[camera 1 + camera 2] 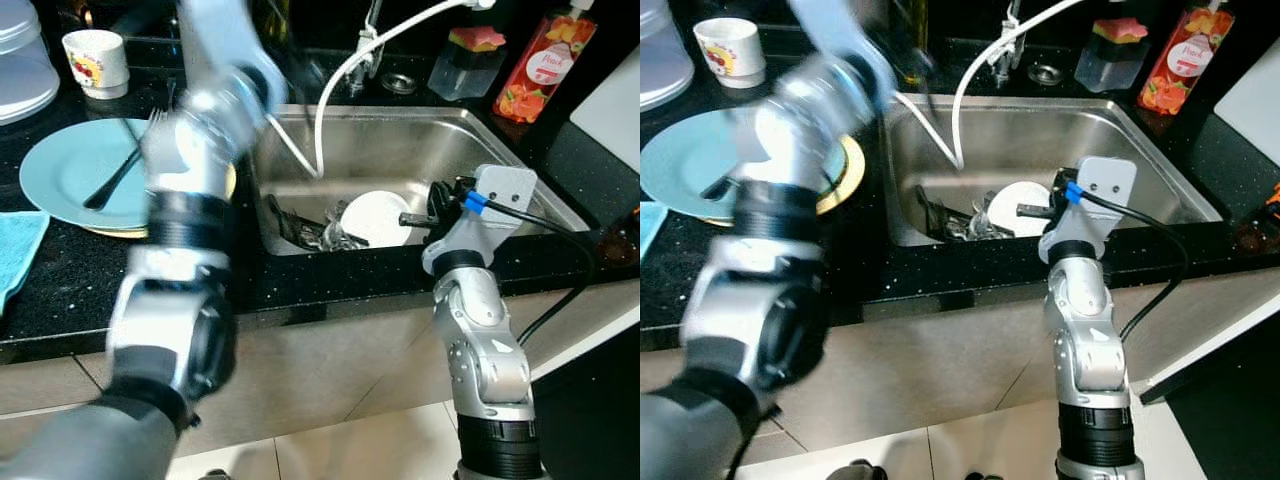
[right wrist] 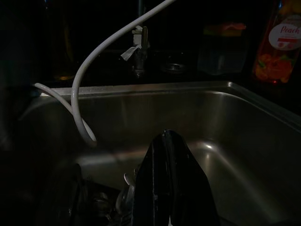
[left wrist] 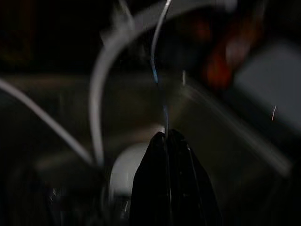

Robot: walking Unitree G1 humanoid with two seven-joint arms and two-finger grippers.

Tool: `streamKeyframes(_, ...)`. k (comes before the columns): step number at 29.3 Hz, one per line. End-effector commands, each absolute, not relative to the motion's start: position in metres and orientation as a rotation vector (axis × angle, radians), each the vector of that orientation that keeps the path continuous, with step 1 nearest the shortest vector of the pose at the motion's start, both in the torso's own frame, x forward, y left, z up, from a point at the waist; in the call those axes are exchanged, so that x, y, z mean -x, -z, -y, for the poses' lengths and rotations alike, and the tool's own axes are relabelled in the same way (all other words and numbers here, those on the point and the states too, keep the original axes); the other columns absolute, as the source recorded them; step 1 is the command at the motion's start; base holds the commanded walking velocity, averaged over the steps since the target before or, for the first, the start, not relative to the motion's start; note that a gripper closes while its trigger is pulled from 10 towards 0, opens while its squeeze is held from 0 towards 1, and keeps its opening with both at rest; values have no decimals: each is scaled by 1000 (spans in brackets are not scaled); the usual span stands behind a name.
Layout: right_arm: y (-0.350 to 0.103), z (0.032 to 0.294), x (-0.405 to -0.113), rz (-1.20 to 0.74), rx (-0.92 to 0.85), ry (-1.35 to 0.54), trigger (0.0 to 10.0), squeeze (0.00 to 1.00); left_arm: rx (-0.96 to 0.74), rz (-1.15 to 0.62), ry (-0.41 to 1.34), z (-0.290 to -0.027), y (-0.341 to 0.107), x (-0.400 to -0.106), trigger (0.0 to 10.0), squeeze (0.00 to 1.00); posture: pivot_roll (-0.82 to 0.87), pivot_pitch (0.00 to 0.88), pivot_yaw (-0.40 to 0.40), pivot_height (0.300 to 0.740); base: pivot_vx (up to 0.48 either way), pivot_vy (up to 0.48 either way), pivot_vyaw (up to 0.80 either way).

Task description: Kitchen organization

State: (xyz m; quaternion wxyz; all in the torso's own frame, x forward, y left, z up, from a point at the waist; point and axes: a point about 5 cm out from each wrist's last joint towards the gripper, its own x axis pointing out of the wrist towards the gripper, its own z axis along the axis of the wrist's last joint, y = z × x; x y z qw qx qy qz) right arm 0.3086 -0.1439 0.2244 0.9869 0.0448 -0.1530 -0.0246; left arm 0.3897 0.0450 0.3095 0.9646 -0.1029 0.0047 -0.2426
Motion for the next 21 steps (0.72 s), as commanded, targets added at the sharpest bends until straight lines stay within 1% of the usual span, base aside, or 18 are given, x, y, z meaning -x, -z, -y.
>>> streamKeyframes(1, -223, 146, -308, 307, -88, 61, 10000, 0, 85, -16, 492, -35, -297, -390, 10000, 0, 237, 86, -95, 740, 0, 0, 0)
streamKeyframes(2, -223, 146, -308, 307, -88, 62, 10000, 0, 13, -20, 485, -34, -290, -391, 10000, 82, 240, 87, -93, 740, 0, 0, 0)
streamKeyframes(3, -223, 147, -308, 306, -88, 63, 10000, 0, -69, -17, 463, -34, -283, -392, 10000, 612, 239, 88, -92, 740, 0, 0, 0)
streamKeyframes(4, -223, 147, -308, 306, -88, 64, 10000, 0, -121, -11, 457, -35, -280, -393, 10000, 1000, 238, 88, -91, 740, 0, 0, 0)
streamKeyframes(6, -223, 147, -307, 308, -89, 66, 10000, 0, -183, 33, 450, -35, -283, -392, 10000, 1000, 239, 89, -89, 740, 0, 0, 0)
streamKeyframes(9, -223, 147, -307, 309, -90, 67, 10000, 0, -210, 83, 451, -35, -289, -390, 10000, 1000, 239, 89, -89, 740, 0, 0, 0)
streamKeyframes(10, -223, 147, -307, 310, -91, 67, 10000, 0, -233, 146, 450, -35, -301, -386, 10000, 784, 244, 92, -89, 740, 0, 0, 0)
streamKeyframes(11, -223, 147, -307, 310, -92, 67, 10000, 0, -254, 203, 440, -37, -311, -383, 10000, 0, 244, 92, -89, 740, 0, 0, 0)
streamKeyframes(13, -223, 147, -307, 311, -92, 67, 10000, 0, -286, 288, 421, -41, -329, -377, 10000, 0, 247, 93, -89, 740, 0, 0, 0)
streamKeyframes(14, -223, 147, -307, 311, -92, 67, 10000, 0, -286, 288, 421, -41, -329, -377, 10000, 0, 247, 93, -89, 740, 0, 0, 0)
streamKeyframes(15, -223, 147, -307, 312, -92, 67, 10000, 0, -346, 318, 426, -45, -337, -374, 10000, 0, 247, 92, -89, 740, 0, 0, 0)
streamKeyframes(16, -223, 147, -307, 312, -92, 67, 10000, 0, -346, 318, 426, -45, -337, -374, 10000, 0, 247, 92, -89, 740, 0, 0, 0)
streamKeyframes(17, -224, 147, -307, 313, -92, 67, 10000, 0, -414, 344, 438, -50, -343, -371, 10000, 0, 246, 93, -88, 740, 0, 0, 0)
streamKeyframes(20, -224, 148, -307, 314, -92, 70, 10000, 0, -619, 314, 518, -78, -353, -364, 10000, 0, 255, 95, -89, 740, 0, 0, 0)
streamKeyframes(21, -223, 149, -307, 313, -91, 72, 10000, 0, -659, 247, 524, -92, -352, -365, 10000, 0, 256, 95, -89, 740, 0, 0, 0)
